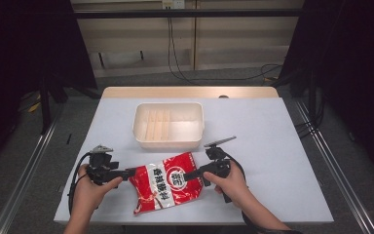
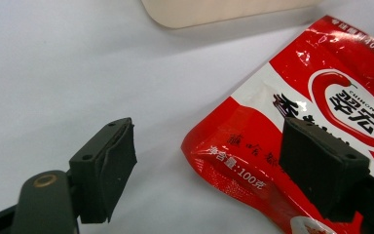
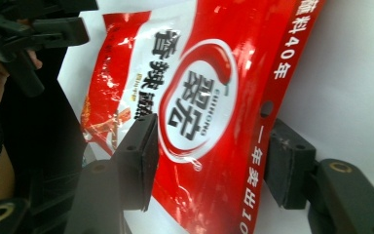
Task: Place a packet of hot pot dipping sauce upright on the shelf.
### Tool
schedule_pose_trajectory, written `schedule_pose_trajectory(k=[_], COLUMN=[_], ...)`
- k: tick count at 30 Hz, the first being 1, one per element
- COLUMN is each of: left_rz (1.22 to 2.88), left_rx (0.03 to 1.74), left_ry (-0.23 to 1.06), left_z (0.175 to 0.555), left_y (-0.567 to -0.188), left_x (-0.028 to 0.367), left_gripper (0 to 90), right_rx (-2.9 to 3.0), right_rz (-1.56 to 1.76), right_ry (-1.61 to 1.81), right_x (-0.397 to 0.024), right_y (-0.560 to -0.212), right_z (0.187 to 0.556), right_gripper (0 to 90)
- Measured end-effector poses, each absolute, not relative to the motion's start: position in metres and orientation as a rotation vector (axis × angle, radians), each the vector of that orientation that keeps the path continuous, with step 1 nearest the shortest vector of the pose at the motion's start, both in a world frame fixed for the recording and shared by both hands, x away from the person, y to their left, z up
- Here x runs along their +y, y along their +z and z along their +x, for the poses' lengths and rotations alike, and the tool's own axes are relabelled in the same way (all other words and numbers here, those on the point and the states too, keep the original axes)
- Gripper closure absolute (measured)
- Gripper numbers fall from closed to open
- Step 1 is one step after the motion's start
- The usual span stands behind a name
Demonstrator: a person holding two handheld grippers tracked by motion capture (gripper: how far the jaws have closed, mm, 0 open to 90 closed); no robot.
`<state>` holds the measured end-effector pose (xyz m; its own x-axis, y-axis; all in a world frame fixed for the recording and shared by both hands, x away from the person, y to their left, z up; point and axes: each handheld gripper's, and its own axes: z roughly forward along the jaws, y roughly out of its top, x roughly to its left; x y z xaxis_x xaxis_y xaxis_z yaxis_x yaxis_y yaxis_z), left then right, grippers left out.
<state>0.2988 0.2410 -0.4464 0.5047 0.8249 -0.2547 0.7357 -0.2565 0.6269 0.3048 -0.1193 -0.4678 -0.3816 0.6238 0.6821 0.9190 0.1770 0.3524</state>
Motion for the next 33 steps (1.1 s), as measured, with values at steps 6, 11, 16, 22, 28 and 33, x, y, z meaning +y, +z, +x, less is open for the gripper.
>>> schedule_pose_trajectory(k=[6,11,16,22,28,33], left_rz=[2.021,2.025,2.018,2.009,1.995,1.994], left_rx=[1.284,1.286,1.288,1.293,1.303,1.303], left_ry=[0.156,0.162,0.164,0.163,0.168,0.163], left_z=[0.299,0.299,0.299,0.299,0.299,0.299], left_y=[-0.446,-0.445,-0.445,-0.445,-0.445,-0.445], left_x=[0.241,0.245,0.247,0.248,0.248,0.249], left_gripper=[20.7,20.7,20.7,20.7,20.7,20.7], right_rx=[-2.103,-2.179,-2.174,-2.203,-2.238,-2.274], right_rz=[-1.433,-1.403,-1.406,-1.393,-1.398,-1.394], right_ry=[-1.027,-0.997,-1.0,-1.017,-0.993,-1.042], right_x=[-0.114,-0.107,-0.106,-0.098,-0.095,-0.094], right_y=[-0.466,-0.464,-0.463,-0.462,-0.463,-0.459], right_z=[0.306,0.308,0.31,0.311,0.312,0.31], right_gripper=[48.8,52.1,57.8,54.5,59.3,69.7])
